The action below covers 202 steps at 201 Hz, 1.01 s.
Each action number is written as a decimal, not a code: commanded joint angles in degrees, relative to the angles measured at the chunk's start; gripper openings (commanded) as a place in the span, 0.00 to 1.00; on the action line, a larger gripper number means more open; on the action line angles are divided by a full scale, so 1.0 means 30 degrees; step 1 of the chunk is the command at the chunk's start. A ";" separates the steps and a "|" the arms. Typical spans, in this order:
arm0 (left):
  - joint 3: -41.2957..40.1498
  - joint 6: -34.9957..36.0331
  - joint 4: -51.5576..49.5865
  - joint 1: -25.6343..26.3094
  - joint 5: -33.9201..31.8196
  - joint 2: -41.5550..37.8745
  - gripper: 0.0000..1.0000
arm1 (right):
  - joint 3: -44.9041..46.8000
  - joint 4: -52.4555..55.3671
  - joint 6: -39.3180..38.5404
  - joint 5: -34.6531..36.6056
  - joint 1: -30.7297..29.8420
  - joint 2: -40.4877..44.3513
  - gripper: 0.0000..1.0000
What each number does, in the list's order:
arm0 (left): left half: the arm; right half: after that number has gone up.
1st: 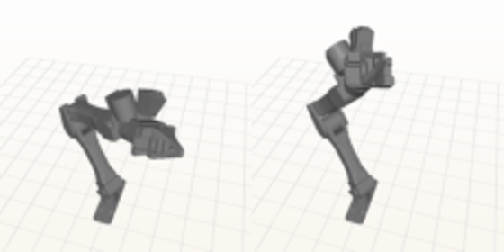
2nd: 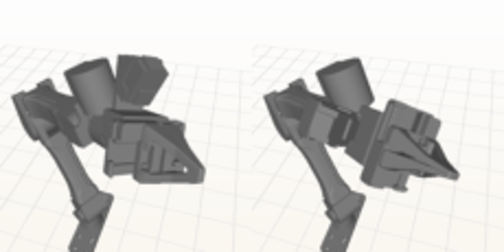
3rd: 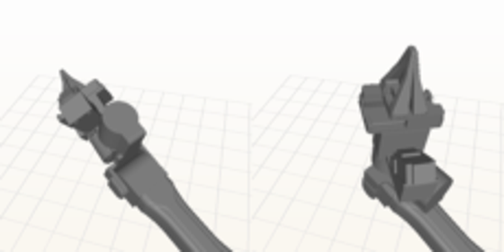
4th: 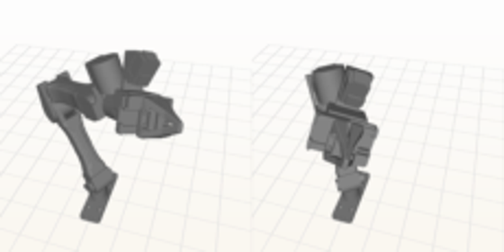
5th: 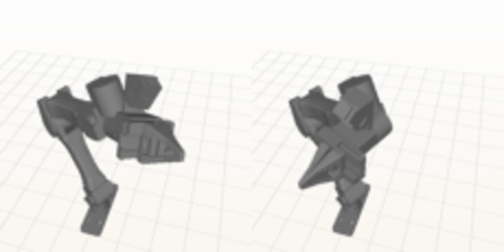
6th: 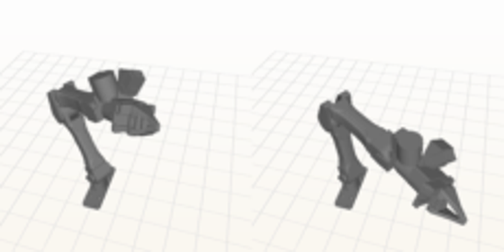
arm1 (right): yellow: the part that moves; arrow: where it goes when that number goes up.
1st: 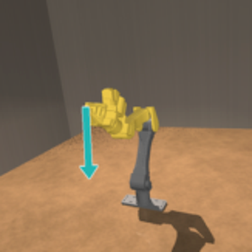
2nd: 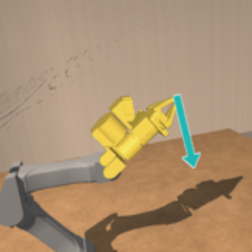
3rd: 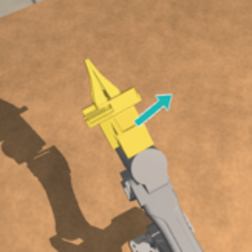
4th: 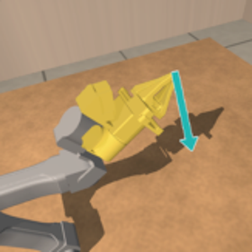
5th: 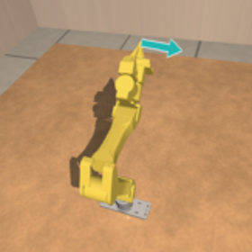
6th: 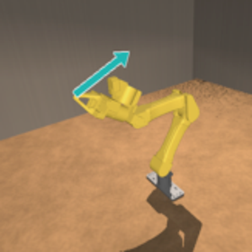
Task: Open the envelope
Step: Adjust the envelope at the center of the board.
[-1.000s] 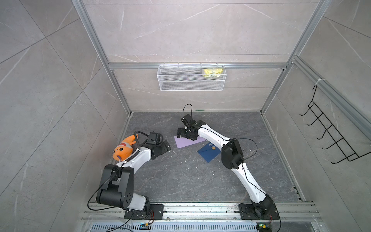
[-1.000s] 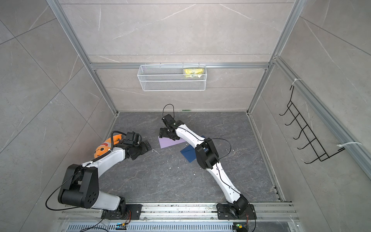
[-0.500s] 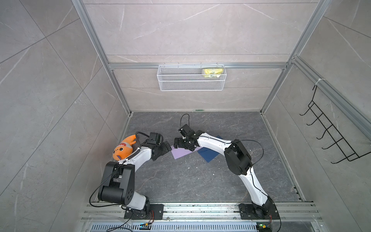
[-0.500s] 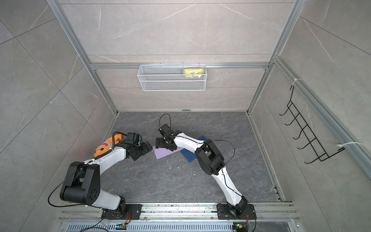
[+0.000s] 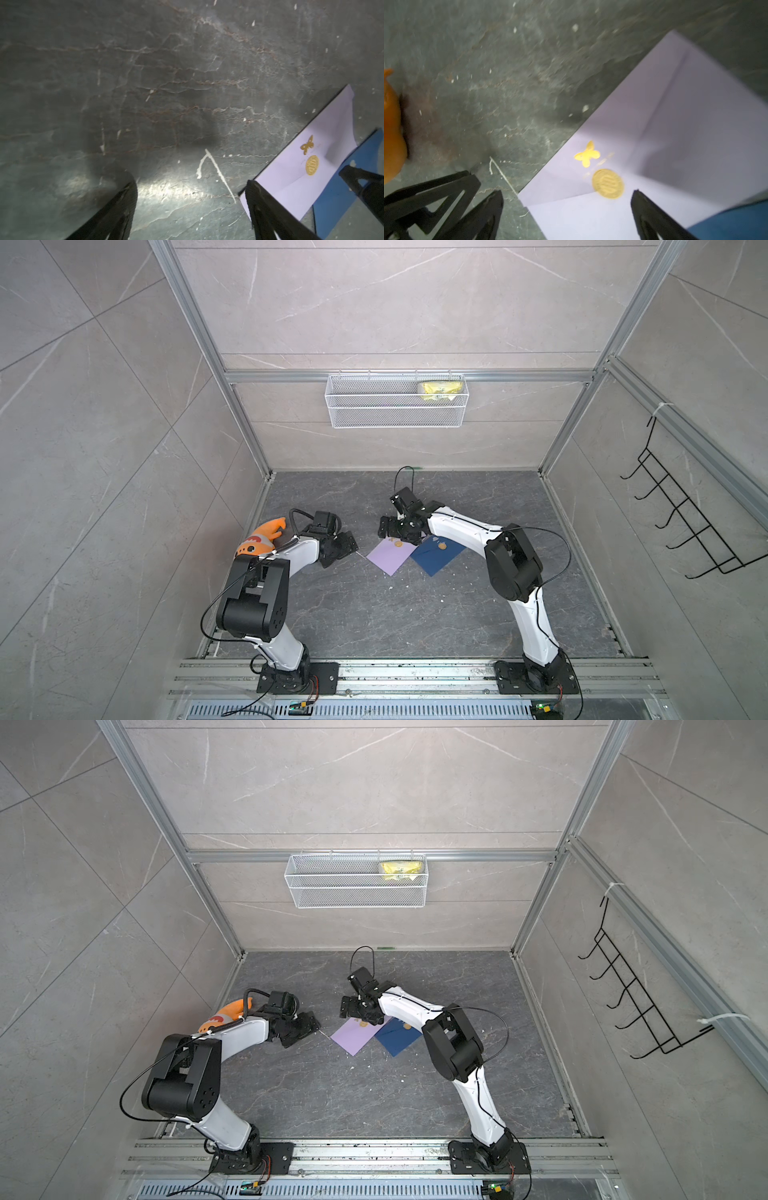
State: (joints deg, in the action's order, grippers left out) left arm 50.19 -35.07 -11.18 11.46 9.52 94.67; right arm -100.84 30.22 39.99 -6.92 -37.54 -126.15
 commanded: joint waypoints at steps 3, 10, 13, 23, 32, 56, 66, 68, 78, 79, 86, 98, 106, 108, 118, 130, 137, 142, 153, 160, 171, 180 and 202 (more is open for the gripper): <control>-0.0208 0.0162 -0.0123 -0.0042 0.1284 0.0646 0.85 | 0.0393 0.0885 -0.1012 -0.0365 0.0940 0.0581 0.99; -0.0251 0.0194 -0.0084 -0.0044 0.1282 0.0611 0.86 | 0.0292 0.0941 -0.1101 -0.0522 0.1052 0.0543 0.99; -0.0243 0.0189 -0.0104 -0.0042 0.1280 0.0566 0.85 | 0.0257 0.0965 -0.1155 -0.0582 0.1083 0.0514 0.99; -0.0294 0.0189 -0.0119 -0.0053 0.1281 0.0385 0.85 | 0.0080 0.1098 -0.1282 -0.0547 0.1087 0.0426 0.99; -0.0347 0.0169 -0.0178 -0.0013 0.1309 0.0224 0.85 | 0.0002 0.1254 -0.1253 -0.0331 0.1113 0.0380 0.99; -0.0941 -0.0227 -0.0084 0.0480 0.1310 -0.0534 0.85 | -0.0458 0.1850 -0.1257 -0.0040 0.1669 0.0165 0.99; -0.1162 -0.0290 -0.0045 0.0981 0.1166 -0.0785 0.85 | -0.0644 0.2066 -0.1225 -0.0178 0.2039 0.0145 1.00; -0.1186 -0.0299 -0.0065 0.1071 0.1105 -0.0830 0.85 | -0.0660 0.2088 -0.1206 -0.0190 0.2094 0.0159 1.00; -0.1266 -0.0364 -0.0184 0.1587 0.0880 -0.0946 0.85 | -0.0845 0.2328 -0.1324 -0.0117 0.2380 0.0145 1.00; -0.1265 -0.0358 -0.0191 0.1637 0.0875 -0.0944 0.85 | -0.0857 0.2368 -0.1335 -0.0092 0.2407 0.0135 1.00; -0.1265 -0.0347 -0.0309 0.1962 0.0782 -0.0932 0.85 | -0.0983 0.2575 -0.1457 0.0034 0.2542 0.0076 1.00; -0.1219 -0.0350 -0.0476 0.2393 0.0608 -0.0757 0.85 | -0.1182 0.2844 -0.1749 0.0112 0.2682 -0.0149 1.00; -0.1206 -0.0441 -0.0444 0.2564 0.0614 -0.0604 0.85 | -0.1321 0.3021 -0.1884 0.0011 0.2727 -0.0398 1.00; -0.1227 -0.0462 -0.0436 0.2580 0.0623 -0.0536 0.85 | -0.1364 0.3067 -0.1913 -0.0040 0.2750 -0.0445 1.00; -0.1233 -0.0631 -0.0262 0.2744 0.0741 -0.0331 0.85 | -0.1397 0.3115 -0.1988 -0.0218 0.2778 -0.0662 1.00; -0.1306 -0.0868 0.0081 0.2898 0.1058 -0.0020 0.85 | -0.1346 0.3089 -0.2075 -0.0438 0.2812 -0.0862 1.00; -0.1292 -0.1010 0.0309 0.2995 0.1220 0.0143 0.85 | -0.1261 0.3018 -0.2077 -0.0564 0.2817 -0.0928 1.00; -0.1270 -0.1081 0.0420 0.3088 0.1299 0.0230 0.85 | -0.1161 0.2932 -0.2064 -0.0674 0.2827 -0.0957 1.00; -0.1165 -0.1170 0.0577 0.3220 0.1339 0.0466 0.85 | -0.0913 0.2695 -0.2052 -0.0921 0.2845 -0.0934 1.00; -0.1054 -0.1157 0.0639 0.3289 0.1288 0.0612 0.85 | -0.0792 0.2513 -0.2022 -0.1094 0.2898 -0.0954 1.00; -0.0790 -0.1120 0.0578 0.3327 0.1196 0.0918 0.85 | -0.0616 0.2409 -0.1929 -0.1204 0.2969 -0.0969 1.00; -0.0554 -0.0960 0.0454 0.3358 0.0959 0.1090 0.85 | -0.0450 0.2369 -0.1827 -0.1204 0.3006 -0.0937 1.00; 0.0825 0.0603 -0.0382 0.3485 0.0094 0.1256 0.85 | 0.0453 0.1700 -0.1306 -0.1061 0.3043 -0.0449 1.00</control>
State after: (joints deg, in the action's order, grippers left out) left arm 49.82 -36.84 -6.44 21.28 11.49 95.66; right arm -102.28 36.40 34.89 -9.69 -28.58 -127.94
